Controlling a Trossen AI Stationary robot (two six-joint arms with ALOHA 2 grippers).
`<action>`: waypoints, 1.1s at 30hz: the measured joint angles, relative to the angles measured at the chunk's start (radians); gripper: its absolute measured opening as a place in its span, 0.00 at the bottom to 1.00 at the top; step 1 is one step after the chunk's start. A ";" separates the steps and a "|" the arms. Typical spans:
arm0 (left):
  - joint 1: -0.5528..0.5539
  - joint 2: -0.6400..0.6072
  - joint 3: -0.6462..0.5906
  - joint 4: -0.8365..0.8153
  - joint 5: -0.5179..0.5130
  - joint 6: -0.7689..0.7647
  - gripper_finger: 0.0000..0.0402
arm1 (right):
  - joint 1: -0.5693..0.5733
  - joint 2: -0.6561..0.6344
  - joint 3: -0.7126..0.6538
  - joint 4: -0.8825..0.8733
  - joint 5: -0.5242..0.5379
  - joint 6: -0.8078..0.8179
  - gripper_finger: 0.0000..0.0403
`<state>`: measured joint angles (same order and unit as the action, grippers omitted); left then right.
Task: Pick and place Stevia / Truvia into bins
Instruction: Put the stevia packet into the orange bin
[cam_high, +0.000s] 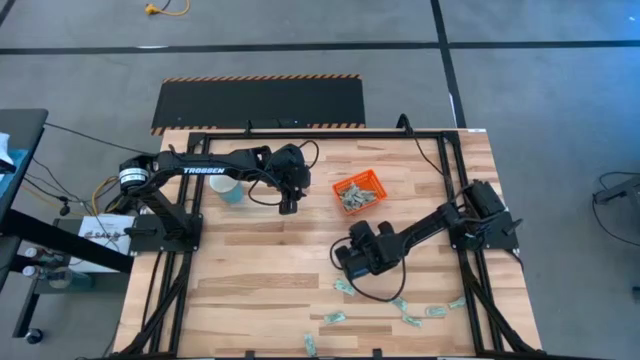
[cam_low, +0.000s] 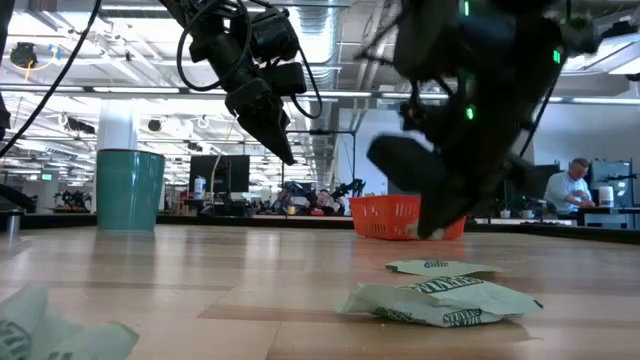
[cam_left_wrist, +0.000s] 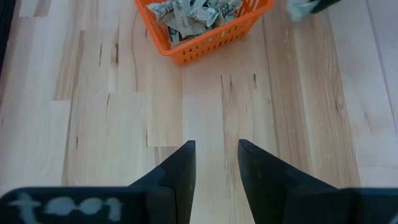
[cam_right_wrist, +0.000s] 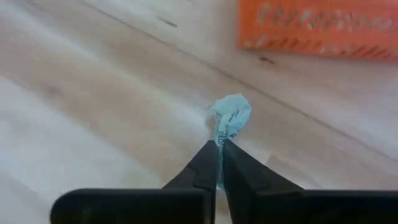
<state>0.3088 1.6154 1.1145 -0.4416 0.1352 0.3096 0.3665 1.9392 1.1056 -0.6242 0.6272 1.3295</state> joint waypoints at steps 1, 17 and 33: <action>0.000 0.000 0.000 0.000 0.000 0.000 0.27 | 0.001 0.000 0.024 -0.030 0.002 -0.009 0.04; 0.000 0.000 0.000 0.000 0.000 0.000 0.27 | -0.076 -0.002 0.288 -0.524 0.210 -0.144 0.04; 0.000 0.000 0.000 0.000 0.000 0.000 0.27 | -0.275 -0.003 0.288 -0.526 0.152 -0.487 0.07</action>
<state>0.3084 1.6157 1.1145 -0.4419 0.1356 0.3096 0.0914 1.9366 1.3937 -1.1506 0.7797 0.8423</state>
